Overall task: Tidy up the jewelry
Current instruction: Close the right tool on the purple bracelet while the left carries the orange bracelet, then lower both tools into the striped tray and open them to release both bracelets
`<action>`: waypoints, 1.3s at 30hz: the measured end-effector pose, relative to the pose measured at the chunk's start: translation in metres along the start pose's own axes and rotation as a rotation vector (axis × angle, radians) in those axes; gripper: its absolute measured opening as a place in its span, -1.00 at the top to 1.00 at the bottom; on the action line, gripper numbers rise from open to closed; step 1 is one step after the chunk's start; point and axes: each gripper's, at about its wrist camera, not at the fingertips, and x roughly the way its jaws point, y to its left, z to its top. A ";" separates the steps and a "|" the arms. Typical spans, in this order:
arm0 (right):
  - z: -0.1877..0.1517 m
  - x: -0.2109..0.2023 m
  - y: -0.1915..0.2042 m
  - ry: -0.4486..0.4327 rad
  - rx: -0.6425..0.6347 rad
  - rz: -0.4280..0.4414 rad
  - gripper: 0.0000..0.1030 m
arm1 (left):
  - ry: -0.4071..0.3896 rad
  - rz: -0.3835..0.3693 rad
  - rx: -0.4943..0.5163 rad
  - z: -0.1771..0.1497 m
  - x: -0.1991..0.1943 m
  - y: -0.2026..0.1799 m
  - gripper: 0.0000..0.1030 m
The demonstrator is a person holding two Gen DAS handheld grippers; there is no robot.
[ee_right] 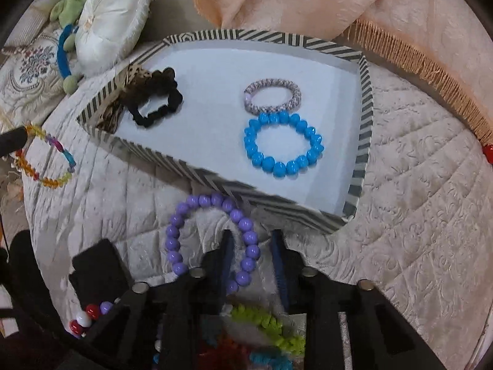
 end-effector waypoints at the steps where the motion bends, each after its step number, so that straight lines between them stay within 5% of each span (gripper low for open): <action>1: 0.002 -0.005 0.001 -0.007 -0.004 0.019 0.84 | 0.000 0.001 0.000 0.000 -0.001 0.000 0.84; 11: 0.026 -0.078 0.011 -0.152 -0.051 0.054 0.84 | -0.034 -0.008 0.006 0.020 -0.011 -0.006 0.84; 19: 0.058 -0.096 0.010 -0.207 -0.063 0.042 0.84 | -0.052 -0.009 0.034 0.059 -0.006 -0.025 0.84; 39: 0.135 -0.033 -0.018 -0.189 0.011 0.073 0.84 | -0.028 0.074 0.072 0.141 0.084 -0.048 0.84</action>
